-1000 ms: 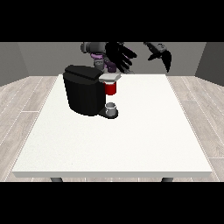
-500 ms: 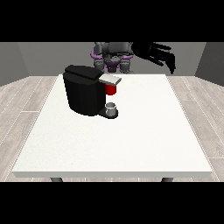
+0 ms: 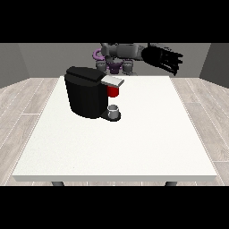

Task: Insert the coffee pod into the coffee machine and close the lid

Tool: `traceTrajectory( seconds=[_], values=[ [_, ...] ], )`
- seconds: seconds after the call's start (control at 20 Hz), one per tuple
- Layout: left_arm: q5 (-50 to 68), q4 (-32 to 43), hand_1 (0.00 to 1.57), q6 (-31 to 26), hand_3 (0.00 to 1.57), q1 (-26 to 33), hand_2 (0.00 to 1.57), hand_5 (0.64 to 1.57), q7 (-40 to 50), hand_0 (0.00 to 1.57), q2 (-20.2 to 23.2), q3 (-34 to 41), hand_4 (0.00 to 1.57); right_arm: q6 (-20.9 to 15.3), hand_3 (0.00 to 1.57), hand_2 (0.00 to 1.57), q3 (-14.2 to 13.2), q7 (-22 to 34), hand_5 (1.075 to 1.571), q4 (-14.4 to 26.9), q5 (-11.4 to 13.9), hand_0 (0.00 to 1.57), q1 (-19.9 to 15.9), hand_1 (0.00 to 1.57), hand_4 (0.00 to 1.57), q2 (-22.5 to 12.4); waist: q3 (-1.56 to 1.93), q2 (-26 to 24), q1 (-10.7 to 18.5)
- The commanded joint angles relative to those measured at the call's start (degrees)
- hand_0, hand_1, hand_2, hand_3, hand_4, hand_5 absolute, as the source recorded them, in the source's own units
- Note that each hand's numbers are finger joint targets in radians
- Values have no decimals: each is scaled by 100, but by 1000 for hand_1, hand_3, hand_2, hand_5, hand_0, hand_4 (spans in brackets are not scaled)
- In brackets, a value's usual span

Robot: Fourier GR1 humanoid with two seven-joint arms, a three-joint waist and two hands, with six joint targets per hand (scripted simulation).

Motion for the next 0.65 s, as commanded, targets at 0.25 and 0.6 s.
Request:
traceTrajectory(
  seconds=[0.25, 0.6],
  values=[
    [-53, 12, 0, 269, 0, 370, 0, 1571, 37, 0, -180, 12, 266, 244, 0, 0, 164, -893, 1571, 150, -187, 0, 259, 0, 0, 584, -1, -355, -564],
    [31, 495, 0, 130, 0, 1198, 0, 1571, -239, 0, 69, 309, 266, 30, 0, 0, 1044, -1448, 1571, -346, -552, 0, 1704, 0, 259, 1293, 0, -1321, -1108]
  ],
)
